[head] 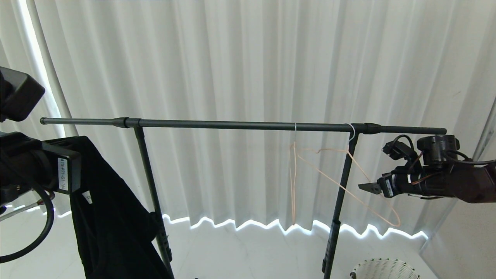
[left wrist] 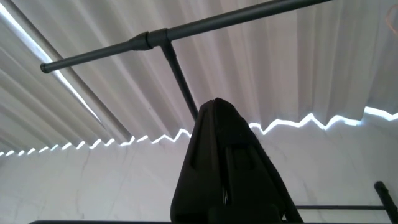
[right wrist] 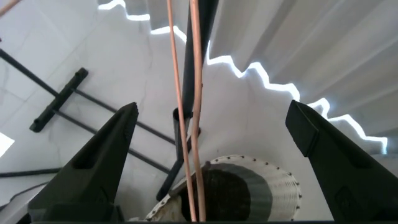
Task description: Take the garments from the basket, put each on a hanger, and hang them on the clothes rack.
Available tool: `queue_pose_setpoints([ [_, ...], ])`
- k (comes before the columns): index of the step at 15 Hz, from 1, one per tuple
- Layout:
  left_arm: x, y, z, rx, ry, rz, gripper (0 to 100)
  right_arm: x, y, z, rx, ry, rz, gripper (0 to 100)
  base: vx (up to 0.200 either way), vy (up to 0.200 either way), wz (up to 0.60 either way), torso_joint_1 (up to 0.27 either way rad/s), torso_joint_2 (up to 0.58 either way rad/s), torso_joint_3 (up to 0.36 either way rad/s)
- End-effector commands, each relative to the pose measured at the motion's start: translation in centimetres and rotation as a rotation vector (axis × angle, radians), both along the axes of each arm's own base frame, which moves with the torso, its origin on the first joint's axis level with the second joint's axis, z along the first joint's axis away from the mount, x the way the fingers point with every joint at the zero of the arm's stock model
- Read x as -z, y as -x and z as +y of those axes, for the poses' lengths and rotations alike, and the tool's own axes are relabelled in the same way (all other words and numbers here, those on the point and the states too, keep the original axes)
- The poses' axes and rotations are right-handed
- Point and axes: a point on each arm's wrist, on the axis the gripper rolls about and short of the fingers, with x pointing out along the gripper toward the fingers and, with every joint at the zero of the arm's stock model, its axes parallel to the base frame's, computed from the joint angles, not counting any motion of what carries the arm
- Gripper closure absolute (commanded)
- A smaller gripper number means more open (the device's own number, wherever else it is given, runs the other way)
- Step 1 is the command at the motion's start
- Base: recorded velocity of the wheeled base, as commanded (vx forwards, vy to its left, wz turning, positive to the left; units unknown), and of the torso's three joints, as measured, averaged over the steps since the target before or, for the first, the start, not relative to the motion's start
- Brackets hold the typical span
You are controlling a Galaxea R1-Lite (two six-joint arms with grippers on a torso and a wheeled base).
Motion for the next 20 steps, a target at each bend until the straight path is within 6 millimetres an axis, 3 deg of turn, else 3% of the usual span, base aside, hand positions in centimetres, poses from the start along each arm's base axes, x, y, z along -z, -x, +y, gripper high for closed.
queue_pose_setpoints([
  [1,0.2,-0.1,0.0,-0.004,-0.003,0.007,100,2.5,-1.5,-0.1,-0.015,-0.002,0.055,0,0.000,0.000,0.00,0.000,0.00,0.000],
  [6,0.4,-0.1,0.1,-0.008,-0.005,0.015,100,2.9,-4.2,0.1,-0.049,-0.030,0.023,0,0.000,0.000,0.00,0.000,0.00,0.000],
  [9,0.5,-0.1,0.1,-0.008,-0.006,0.019,100,3.3,-4.5,0.2,-0.052,-0.030,0.028,0,0.000,0.000,0.00,0.000,0.00,0.000],
  [10,0.5,-0.1,0.1,-0.007,-0.006,0.019,100,3.2,-4.6,0.2,-0.053,-0.031,0.027,100,0.000,0.000,0.00,0.000,0.00,0.000],
  [14,0.5,-0.1,0.1,-0.008,-0.006,0.019,100,2.8,-4.5,0.3,-0.055,-0.036,0.018,100,0.000,0.000,0.00,0.000,0.00,0.000],
  [20,0.4,0.1,0.2,-0.008,-0.003,0.010,100,-0.8,-2.9,0.8,-0.077,-0.118,-0.034,100,0.000,0.000,0.00,0.000,0.00,0.000],
])
